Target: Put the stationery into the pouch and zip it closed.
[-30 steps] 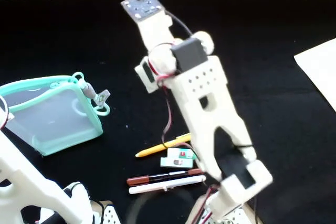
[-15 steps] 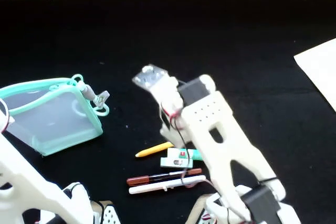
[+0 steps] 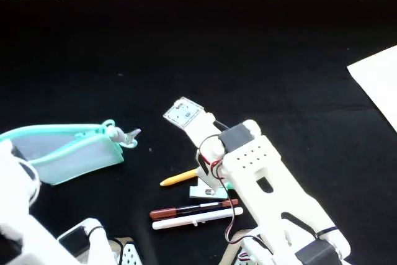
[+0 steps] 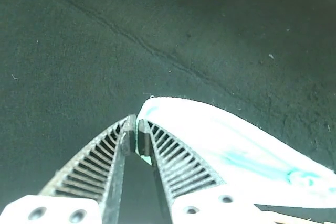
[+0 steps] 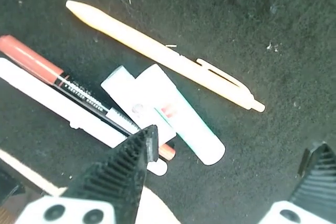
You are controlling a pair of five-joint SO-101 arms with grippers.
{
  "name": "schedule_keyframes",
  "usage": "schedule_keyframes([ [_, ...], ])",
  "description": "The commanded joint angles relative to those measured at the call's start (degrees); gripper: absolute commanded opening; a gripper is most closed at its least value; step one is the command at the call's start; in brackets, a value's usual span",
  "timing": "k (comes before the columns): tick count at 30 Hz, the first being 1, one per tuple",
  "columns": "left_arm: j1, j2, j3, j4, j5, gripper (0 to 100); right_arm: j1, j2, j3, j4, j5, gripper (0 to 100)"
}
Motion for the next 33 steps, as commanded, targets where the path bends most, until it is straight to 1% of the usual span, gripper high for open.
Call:
schedule_keyframes([
  [1,1.54,-0.04,5.05,1.58,-0.53,1,-0.57,-1.45,0.13,-1.27,0.44,40.7],
  [7,1.71,-0.04,5.58,1.49,-0.53,1,-0.66,-1.36,0.40,-1.80,1.05,40.7],
  [13,1.71,-0.13,5.58,1.49,-0.53,1,-0.66,-1.45,7.60,-8.57,9.67,40.7],
  [17,1.71,0.04,5.58,1.49,-0.53,1,-0.75,-1.45,10.33,-11.30,15.82,40.7],
  [21,1.54,0.04,5.58,1.49,-0.53,1,-1.10,-1.89,11.30,-11.12,21.89,40.7],
  [24,1.54,0.04,5.58,1.49,-0.53,1,-3.12,-1.98,10.77,-7.52,25.67,40.7],
  [26,1.54,0.04,5.58,1.49,-0.53,1,-6.20,-1.98,10.86,-6.11,27.16,40.7],
  [28,1.54,0.04,5.58,1.49,-0.53,1,-8.66,-1.36,11.21,-6.90,27.87,40.7],
  [33,1.54,0.04,5.58,1.49,-0.53,1,-9.89,-1.19,13.93,-13.41,27.78,40.7],
])
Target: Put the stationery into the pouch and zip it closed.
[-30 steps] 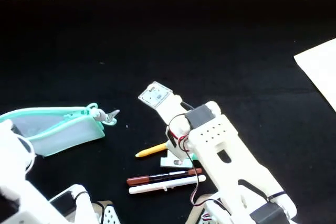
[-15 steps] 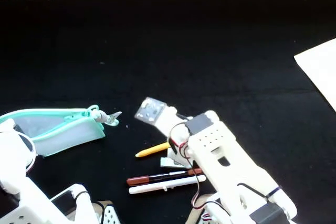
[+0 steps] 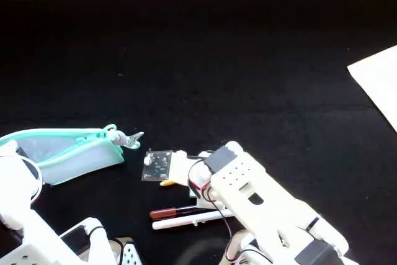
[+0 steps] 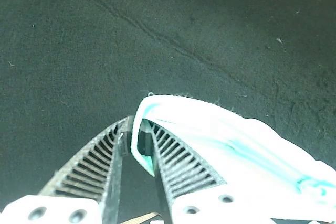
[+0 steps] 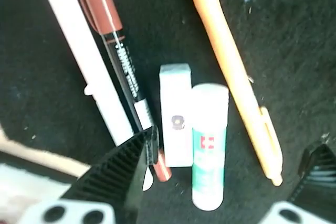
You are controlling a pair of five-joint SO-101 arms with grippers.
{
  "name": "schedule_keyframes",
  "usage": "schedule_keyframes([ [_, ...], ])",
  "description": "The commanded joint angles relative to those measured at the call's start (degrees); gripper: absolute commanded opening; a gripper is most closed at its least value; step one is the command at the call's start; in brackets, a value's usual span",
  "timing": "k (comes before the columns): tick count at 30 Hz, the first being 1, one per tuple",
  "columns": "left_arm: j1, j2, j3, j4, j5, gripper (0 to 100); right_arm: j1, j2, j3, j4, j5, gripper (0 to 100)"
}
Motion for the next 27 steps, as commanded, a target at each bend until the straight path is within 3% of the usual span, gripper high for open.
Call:
schedule_keyframes([
  [1,1.36,0.48,3.12,1.49,-0.18,1,-1.10,-0.75,2.51,-4.18,0.79,40.7],
  [11,1.36,0.48,3.12,1.49,-0.18,1,0.04,10.51,8.57,-17.98,0.70,39.3],
  [14,1.36,0.48,3.03,1.41,-0.18,1,0.13,14.55,7.78,-20.18,0.97,27.4],
  [18,1.36,0.48,3.03,1.32,-0.09,1,1.45,18.15,4.35,-20.97,-2.46,0.0],
  [27,1.36,0.48,3.03,1.32,-0.09,1,5.93,8.57,-4.79,-19.91,-16.79,0.6],
])
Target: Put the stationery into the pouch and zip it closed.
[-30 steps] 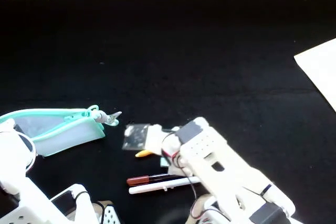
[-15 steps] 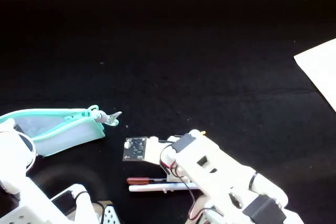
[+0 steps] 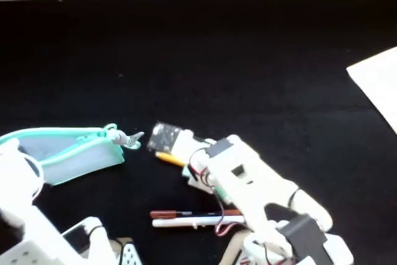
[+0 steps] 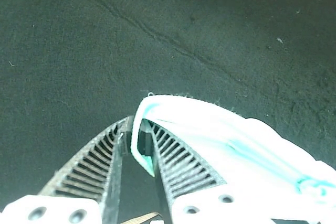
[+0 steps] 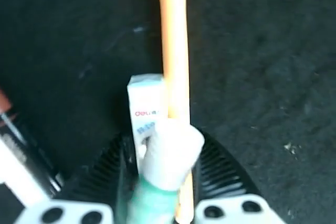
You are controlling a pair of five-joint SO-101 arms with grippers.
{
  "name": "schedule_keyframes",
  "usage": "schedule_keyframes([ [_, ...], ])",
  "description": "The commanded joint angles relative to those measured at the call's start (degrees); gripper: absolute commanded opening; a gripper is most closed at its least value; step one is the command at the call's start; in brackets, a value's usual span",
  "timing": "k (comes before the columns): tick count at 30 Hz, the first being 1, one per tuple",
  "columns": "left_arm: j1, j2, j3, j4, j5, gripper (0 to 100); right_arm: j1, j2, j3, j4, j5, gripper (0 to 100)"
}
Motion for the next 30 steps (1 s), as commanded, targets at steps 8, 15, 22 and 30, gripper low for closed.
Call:
schedule_keyframes([
  [8,1.63,0.48,3.12,1.32,-0.09,1,0.40,-17.89,-9.98,7.25,-13.45,0.6],
  [15,1.63,0.13,3.12,1.32,-0.09,1,0.48,-22.55,-12.44,0.66,-25.32,0.6],
  [22,1.63,0.04,3.12,1.32,0.00,1,0.22,-25.54,-13.67,-6.81,-39.38,0.6],
  [30,1.71,0.40,3.21,1.41,0.00,1,-5.49,-28.00,-34.77,-6.99,-44.57,0.6],
])
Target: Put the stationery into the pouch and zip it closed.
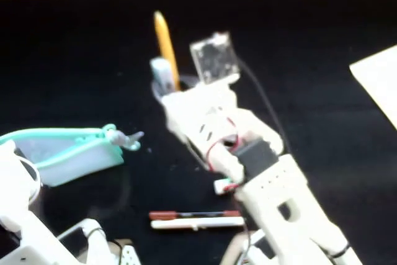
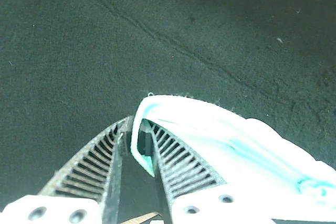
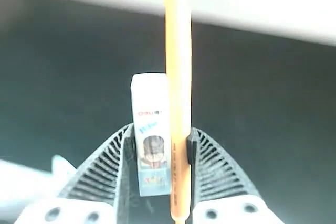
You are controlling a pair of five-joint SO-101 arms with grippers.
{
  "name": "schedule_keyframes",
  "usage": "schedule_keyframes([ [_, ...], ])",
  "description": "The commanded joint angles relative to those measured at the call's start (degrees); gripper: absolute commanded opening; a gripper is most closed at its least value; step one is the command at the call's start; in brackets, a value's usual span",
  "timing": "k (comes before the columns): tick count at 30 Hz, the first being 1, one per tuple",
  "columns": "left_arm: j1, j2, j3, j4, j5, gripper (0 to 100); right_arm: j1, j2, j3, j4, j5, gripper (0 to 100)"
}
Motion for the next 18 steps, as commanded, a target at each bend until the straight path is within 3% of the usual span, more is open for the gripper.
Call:
schedule_keyframes([
  [1,1.71,0.66,3.21,1.41,0.00,1,-3.47,-2.51,-12.09,-0.31,-1.41,0.6],
  [6,1.71,0.66,3.21,1.41,0.00,1,-6.90,-2.86,-17.10,1.27,-1.49,0.6],
  [14,1.71,0.22,3.12,1.41,0.00,1,-23.69,-2.77,-17.80,0.75,-1.49,0.6],
  [18,1.71,0.22,3.21,1.49,0.00,1,-27.91,-2.15,-17.45,-3.91,-1.49,0.6],
])
